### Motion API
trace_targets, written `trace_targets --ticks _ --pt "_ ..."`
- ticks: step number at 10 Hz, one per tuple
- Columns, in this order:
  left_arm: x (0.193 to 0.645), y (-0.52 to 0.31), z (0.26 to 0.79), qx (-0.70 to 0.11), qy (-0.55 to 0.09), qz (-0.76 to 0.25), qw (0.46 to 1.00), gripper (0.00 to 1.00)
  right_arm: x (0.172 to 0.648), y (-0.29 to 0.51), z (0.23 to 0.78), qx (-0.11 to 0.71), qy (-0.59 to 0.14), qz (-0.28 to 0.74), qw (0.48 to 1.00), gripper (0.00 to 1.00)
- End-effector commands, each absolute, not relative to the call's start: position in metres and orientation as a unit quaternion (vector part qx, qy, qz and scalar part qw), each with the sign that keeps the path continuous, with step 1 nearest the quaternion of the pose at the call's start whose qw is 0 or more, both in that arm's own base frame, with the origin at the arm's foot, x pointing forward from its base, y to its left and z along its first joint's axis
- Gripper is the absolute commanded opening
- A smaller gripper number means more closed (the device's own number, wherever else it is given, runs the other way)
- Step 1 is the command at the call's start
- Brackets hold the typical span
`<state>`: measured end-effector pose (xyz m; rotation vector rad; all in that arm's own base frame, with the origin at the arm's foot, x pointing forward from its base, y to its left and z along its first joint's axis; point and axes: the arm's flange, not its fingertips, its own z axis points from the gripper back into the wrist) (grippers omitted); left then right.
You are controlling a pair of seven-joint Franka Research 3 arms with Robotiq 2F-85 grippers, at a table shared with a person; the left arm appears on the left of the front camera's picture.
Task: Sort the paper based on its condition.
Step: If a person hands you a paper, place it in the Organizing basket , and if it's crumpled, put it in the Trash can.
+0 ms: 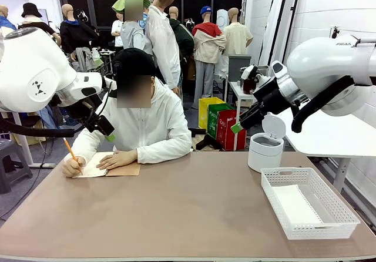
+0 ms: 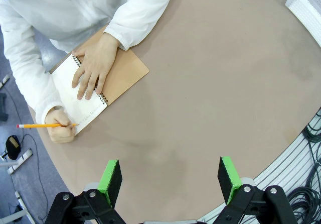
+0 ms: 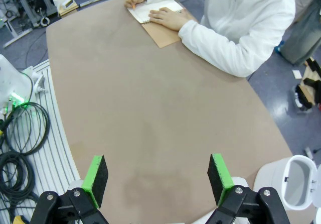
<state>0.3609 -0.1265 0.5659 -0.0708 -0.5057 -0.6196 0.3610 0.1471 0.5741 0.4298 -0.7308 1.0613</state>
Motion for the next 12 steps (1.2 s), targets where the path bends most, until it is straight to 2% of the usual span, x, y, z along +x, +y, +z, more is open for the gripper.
trace_targets --ticks 1,12 --pt "0.3607 -0.1257 0.5669 -0.037 -0.247 -0.302 0.92 1.0 0.361 0.148 0.5745 0.199 -0.336 0.492 0.778 1.0" --pt "0.3607 -0.1257 0.5669 -0.037 -0.247 -0.302 0.92 1.0 0.361 0.148 0.5745 0.199 -0.336 0.492 0.778 1.0"
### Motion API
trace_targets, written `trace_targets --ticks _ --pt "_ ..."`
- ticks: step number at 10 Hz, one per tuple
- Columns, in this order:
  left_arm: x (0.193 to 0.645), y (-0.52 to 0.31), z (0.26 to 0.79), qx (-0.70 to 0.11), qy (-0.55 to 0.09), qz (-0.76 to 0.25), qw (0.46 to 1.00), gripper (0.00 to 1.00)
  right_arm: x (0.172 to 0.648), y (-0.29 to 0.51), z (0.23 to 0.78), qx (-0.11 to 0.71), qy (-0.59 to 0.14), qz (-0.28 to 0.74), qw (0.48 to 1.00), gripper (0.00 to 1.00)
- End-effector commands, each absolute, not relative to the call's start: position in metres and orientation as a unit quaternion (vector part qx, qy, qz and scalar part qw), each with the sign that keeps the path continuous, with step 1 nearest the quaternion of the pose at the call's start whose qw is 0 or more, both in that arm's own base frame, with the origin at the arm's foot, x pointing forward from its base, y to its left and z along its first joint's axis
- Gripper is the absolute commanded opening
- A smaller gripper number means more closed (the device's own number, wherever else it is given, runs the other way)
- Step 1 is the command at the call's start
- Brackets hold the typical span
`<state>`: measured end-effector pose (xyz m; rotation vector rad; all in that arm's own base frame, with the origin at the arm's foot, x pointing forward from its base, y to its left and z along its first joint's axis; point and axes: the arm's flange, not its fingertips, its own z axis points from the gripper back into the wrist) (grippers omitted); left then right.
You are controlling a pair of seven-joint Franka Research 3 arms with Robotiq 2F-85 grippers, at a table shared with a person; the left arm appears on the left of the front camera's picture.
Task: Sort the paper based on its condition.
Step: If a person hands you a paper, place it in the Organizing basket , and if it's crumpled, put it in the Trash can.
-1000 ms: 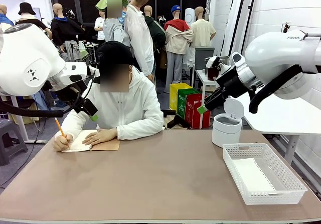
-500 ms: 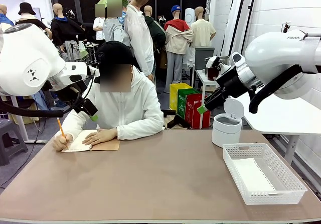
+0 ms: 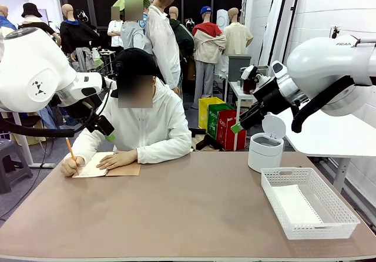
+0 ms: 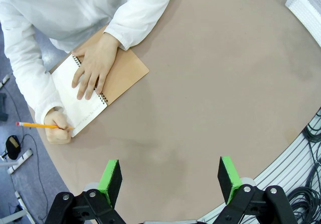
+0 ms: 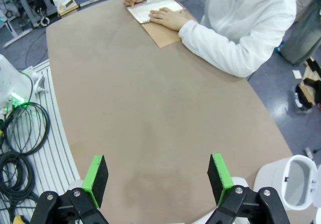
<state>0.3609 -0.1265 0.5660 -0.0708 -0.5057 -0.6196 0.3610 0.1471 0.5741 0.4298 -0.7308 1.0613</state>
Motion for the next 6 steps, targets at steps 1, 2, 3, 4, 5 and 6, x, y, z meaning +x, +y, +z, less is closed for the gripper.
trace_targets --ticks 1,2,3,4,5,6 --pt "0.3607 -0.1257 0.5669 -0.037 -0.247 -0.302 0.92 1.0 0.361 0.148 0.5745 0.199 -0.336 0.492 0.778 1.0" --pt "0.3607 -0.1257 0.5669 -0.037 -0.247 -0.302 0.92 1.0 0.361 0.148 0.5745 0.199 -0.336 0.492 0.778 1.0" --pt "0.3607 -0.1257 0.5669 -0.037 -0.247 -0.302 0.92 1.0 0.361 0.148 0.5745 0.199 -0.336 0.492 0.778 1.0" --pt "0.3607 -0.1257 0.5669 -0.037 -0.247 -0.302 0.92 1.0 0.361 0.148 0.5745 0.199 -0.336 0.492 0.778 1.0" --pt "0.3607 -0.1257 0.5669 -0.037 -0.247 -0.302 0.92 1.0 0.361 0.148 0.5745 0.199 -0.336 0.492 0.778 1.0" --pt "0.3607 -0.1257 0.5669 -0.037 -0.247 -0.302 0.92 1.0 0.361 0.148 0.5745 0.199 -0.336 0.492 0.778 1.0"
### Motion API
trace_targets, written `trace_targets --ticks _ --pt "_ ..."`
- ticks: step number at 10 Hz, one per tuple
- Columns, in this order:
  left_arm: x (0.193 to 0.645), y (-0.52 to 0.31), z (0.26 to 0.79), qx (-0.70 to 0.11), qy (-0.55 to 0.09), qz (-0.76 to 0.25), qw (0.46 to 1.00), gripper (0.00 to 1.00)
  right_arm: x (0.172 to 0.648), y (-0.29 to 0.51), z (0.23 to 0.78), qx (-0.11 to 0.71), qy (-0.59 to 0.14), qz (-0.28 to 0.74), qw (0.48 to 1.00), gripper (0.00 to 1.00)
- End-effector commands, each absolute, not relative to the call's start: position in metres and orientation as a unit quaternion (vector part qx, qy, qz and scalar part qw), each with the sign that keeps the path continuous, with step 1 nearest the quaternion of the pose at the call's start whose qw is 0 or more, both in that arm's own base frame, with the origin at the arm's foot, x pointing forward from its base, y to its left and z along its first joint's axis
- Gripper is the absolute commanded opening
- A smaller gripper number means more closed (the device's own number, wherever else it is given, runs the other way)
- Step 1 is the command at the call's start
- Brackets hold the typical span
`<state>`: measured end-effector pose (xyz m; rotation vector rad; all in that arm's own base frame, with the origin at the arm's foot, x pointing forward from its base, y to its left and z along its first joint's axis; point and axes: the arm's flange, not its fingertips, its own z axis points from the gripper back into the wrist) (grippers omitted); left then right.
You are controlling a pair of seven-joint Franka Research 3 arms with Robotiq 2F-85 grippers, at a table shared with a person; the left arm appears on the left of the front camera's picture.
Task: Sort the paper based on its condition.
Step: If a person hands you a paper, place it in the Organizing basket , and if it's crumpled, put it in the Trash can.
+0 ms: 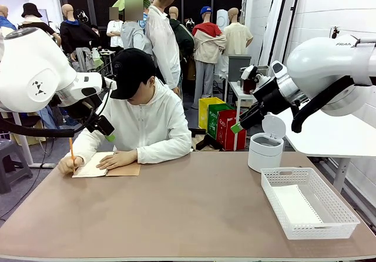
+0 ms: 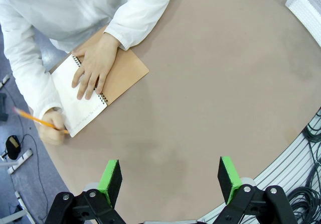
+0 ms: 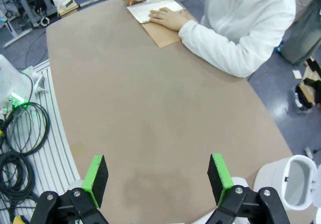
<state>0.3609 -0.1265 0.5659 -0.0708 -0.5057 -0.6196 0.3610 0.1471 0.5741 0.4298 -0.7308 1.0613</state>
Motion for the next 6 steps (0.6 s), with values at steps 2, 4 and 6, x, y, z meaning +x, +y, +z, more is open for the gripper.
trace_targets --ticks 2,4,6 --pt "0.3607 -0.1257 0.5669 -0.037 -0.247 -0.302 0.92 1.0 0.361 0.148 0.5745 0.199 -0.336 0.492 0.778 1.0" --pt "0.3607 -0.1257 0.5669 -0.037 -0.247 -0.302 0.92 1.0 0.361 0.148 0.5745 0.199 -0.336 0.492 0.778 1.0" --pt "0.3607 -0.1257 0.5669 -0.037 -0.247 -0.302 0.92 1.0 0.361 0.148 0.5745 0.199 -0.336 0.492 0.778 1.0"
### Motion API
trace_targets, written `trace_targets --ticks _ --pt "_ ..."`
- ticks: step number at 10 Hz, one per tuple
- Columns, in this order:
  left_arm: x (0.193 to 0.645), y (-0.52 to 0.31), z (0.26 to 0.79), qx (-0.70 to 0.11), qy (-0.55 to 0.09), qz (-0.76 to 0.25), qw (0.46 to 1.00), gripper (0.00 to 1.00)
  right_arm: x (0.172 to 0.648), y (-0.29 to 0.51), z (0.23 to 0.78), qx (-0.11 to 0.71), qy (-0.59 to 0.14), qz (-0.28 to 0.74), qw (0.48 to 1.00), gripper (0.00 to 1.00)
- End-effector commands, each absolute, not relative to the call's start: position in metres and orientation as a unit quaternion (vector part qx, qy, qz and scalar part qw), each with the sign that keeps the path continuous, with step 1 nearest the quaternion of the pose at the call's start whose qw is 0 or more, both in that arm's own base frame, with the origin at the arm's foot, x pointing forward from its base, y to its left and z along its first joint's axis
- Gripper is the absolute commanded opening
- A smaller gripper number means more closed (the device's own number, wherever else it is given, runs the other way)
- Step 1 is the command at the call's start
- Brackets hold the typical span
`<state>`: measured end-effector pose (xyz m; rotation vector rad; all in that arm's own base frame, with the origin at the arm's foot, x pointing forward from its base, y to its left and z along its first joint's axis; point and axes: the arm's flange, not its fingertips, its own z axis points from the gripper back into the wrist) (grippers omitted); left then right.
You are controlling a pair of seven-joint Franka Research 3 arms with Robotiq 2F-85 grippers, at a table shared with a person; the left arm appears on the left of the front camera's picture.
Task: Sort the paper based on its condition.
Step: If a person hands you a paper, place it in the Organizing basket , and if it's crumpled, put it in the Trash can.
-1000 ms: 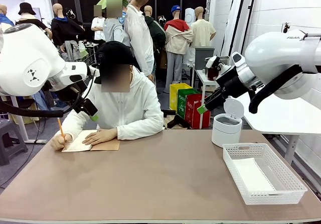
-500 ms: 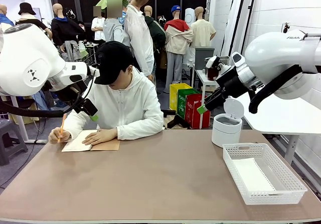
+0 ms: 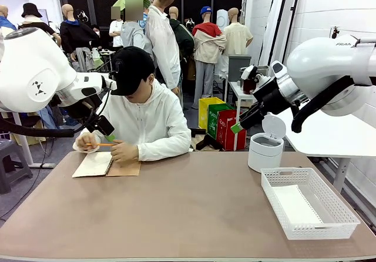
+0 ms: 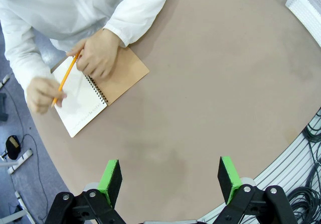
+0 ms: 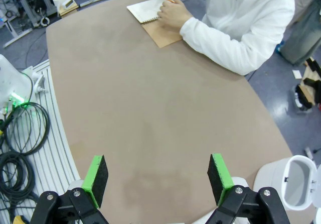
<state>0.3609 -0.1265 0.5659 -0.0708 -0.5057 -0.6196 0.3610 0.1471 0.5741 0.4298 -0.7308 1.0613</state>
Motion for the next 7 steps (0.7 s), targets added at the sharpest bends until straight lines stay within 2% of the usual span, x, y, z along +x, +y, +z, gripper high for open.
trace_targets --ticks 1,7 --pt "0.3607 -0.1257 0.5669 -0.037 -0.247 -0.302 0.92 1.0 0.361 0.148 0.5745 0.199 -0.336 0.492 0.778 1.0" --pt "0.3607 -0.1257 0.5669 -0.037 -0.247 -0.302 0.92 1.0 0.361 0.148 0.5745 0.199 -0.336 0.492 0.778 1.0"
